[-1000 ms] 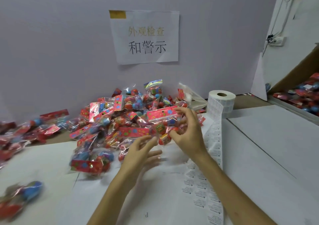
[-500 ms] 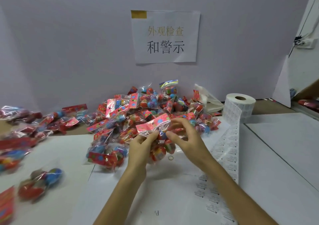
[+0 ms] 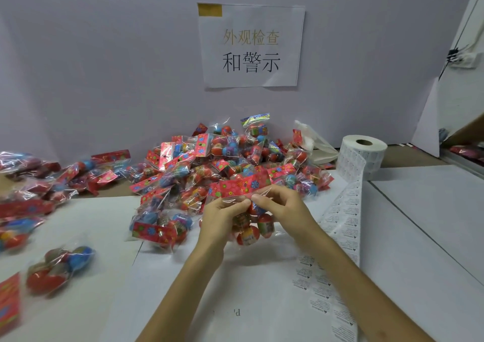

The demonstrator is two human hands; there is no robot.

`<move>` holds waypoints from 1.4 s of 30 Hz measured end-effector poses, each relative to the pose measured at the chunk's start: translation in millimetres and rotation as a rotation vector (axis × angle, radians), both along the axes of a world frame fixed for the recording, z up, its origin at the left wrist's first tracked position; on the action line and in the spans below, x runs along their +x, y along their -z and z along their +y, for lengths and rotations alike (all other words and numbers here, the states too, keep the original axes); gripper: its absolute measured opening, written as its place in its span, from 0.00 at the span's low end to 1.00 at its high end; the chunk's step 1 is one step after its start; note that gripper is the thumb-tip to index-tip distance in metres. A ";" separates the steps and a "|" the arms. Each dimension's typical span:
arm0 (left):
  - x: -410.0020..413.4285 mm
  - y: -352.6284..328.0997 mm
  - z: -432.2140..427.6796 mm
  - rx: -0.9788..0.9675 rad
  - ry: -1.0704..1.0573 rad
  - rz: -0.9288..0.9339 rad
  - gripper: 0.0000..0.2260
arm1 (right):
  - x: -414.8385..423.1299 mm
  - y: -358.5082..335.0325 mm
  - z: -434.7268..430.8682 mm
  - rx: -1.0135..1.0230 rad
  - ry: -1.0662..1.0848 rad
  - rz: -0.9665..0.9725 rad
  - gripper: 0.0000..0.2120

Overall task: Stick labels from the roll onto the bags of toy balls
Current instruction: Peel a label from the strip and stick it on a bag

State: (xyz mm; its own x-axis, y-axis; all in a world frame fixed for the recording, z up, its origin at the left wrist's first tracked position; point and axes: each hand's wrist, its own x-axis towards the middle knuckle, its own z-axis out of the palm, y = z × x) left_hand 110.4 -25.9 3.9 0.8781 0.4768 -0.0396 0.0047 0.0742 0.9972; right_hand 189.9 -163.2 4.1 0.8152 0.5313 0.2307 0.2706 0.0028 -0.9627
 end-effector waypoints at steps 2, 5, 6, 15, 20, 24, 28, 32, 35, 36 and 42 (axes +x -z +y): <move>0.7 0.2 -1.4 0.000 -0.015 0.020 0.04 | 1.3 1.7 -0.2 -0.020 0.006 0.024 0.07; 1.7 3.0 -2.7 0.026 -0.031 0.012 0.05 | 2.9 2.2 -0.1 -0.062 0.017 0.037 0.08; 1.9 4.0 -3.0 0.046 -0.027 -0.004 0.05 | 3.6 2.0 -0.5 -0.063 0.021 0.048 0.07; 0.7 3.7 -2.9 0.041 -0.027 -0.112 0.09 | 8.0 -5.2 -6.5 0.014 0.148 0.150 0.12; -4.5 3.3 1.4 0.542 -0.156 -0.266 0.12 | 12.8 -5.5 -10.1 0.036 0.335 0.172 0.07; -4.7 7.3 -6.1 0.635 -0.039 -0.299 0.14 | 8.6 -7.2 -9.4 0.113 0.168 0.270 0.08; -3.4 6.4 -6.3 0.492 0.034 -0.267 0.20 | 4.9 -12.0 -12.5 0.195 -0.182 0.209 0.18; -5.9 -2.1 1.3 0.137 -0.010 -0.212 0.10 | 2.8 -15.8 -11.5 0.240 -0.224 0.179 0.17; -6.7 -4.4 6.9 -0.081 0.063 -0.178 0.08 | 3.9 -11.3 -9.2 0.248 0.029 0.081 0.05; -7.0 -4.9 7.1 -0.094 0.074 -0.165 0.08 | 5.8 -9.2 -9.4 0.235 0.112 0.050 0.05; -6.4 -3.8 4.2 -0.067 0.102 -0.120 0.07 | 8.1 -7.2 -10.3 0.099 0.100 0.200 0.12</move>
State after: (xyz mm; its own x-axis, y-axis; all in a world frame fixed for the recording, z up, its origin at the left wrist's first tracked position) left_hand 104.0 -21.7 7.7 0.9222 0.3846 0.0401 -0.1036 0.1458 0.9839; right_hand 198.0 -173.6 11.3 0.8972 0.4287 0.1062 0.0780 0.0829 -0.9935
